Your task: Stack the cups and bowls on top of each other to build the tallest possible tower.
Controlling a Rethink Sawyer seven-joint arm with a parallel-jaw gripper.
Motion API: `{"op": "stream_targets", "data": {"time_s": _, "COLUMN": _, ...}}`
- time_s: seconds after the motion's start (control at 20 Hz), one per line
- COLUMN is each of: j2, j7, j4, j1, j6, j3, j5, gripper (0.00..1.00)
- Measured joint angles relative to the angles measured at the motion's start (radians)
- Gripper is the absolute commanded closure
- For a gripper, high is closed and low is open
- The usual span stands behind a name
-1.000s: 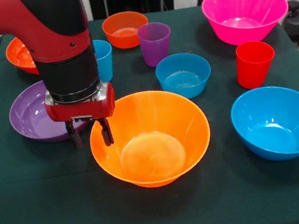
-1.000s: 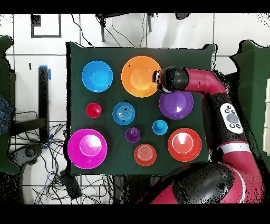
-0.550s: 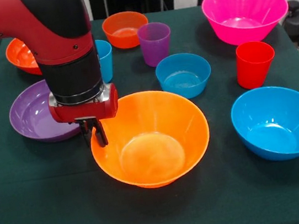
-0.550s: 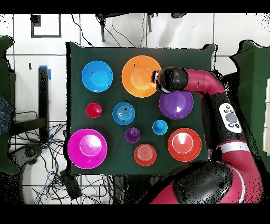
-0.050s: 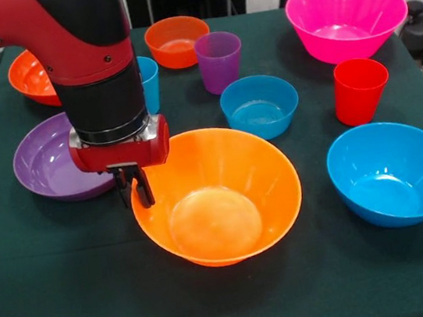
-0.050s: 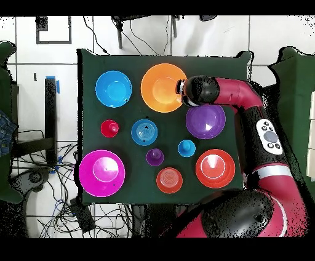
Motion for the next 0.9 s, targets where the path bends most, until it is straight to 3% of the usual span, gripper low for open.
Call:
{"op": "stream_targets", "data": {"time_s": 0.45, "j2": -0.022, "j7": 0.0, "j4": 0.0, "j1": 0.01, "j6": 0.027, "j3": 0.004, "j5": -0.001, "gripper": 1.0}}
{"op": "stream_targets", "data": {"time_s": 0.9, "j2": -0.103, "j7": 0.0, "j4": -0.001, "j1": 0.061, "j6": 0.192, "j3": 0.002, "j5": -0.009, "gripper": 1.0}}
